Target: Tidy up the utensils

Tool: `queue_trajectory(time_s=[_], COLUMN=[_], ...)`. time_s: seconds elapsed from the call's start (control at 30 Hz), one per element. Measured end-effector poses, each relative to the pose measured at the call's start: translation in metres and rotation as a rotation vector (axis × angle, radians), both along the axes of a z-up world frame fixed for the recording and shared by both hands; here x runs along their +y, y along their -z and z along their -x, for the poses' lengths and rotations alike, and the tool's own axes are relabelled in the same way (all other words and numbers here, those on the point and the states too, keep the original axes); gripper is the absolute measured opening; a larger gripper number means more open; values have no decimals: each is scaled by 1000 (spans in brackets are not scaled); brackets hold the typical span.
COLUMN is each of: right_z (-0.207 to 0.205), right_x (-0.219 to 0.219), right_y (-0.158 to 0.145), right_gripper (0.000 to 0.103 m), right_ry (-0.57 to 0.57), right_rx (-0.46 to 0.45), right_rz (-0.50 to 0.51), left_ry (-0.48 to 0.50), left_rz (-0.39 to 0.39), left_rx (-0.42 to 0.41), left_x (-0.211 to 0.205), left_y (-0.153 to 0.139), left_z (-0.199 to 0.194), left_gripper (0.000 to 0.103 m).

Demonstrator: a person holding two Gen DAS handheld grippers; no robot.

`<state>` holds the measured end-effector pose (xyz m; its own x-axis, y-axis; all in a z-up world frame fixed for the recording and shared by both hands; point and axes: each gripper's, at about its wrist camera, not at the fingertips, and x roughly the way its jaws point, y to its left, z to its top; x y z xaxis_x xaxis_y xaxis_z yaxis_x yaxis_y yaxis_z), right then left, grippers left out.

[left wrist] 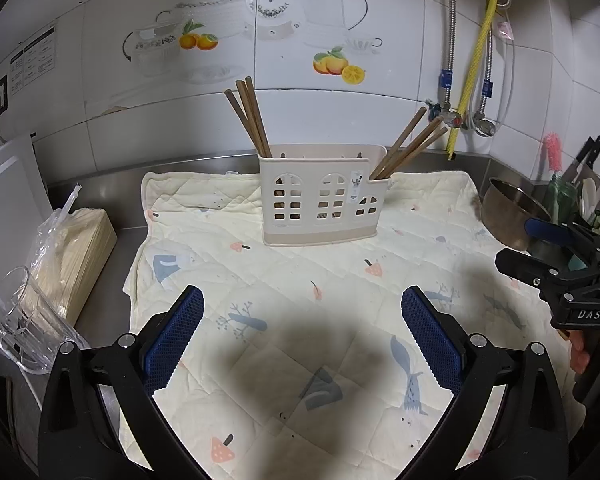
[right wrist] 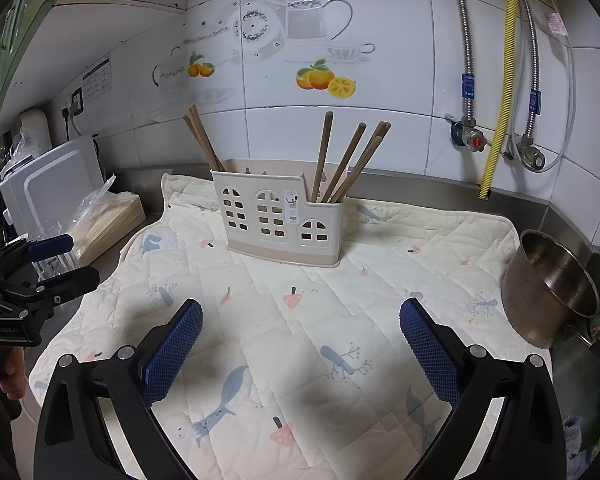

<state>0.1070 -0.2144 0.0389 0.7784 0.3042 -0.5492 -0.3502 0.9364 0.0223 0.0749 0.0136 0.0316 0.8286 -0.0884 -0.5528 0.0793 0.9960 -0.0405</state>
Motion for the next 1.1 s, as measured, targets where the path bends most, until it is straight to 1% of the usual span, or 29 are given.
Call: queue_trajectory(time_s=[0.67,0.83,1.1], right_z=[-1,-1,-2], right_x=[1,0,-4], right_y=[2,4,8], right_gripper=[96,96,96], right_ry=[-1,1,9], right_rx=[6,8,15], right_rz=[2,5,11], left_ry=[16,3,-13], left_rz=[-4,-8,10], left_rx=[5,18,19], left_x=[-4,-2,5], left_y=[3,4,5], left_z=[-2,-4,-2], left_gripper=[98,98,98])
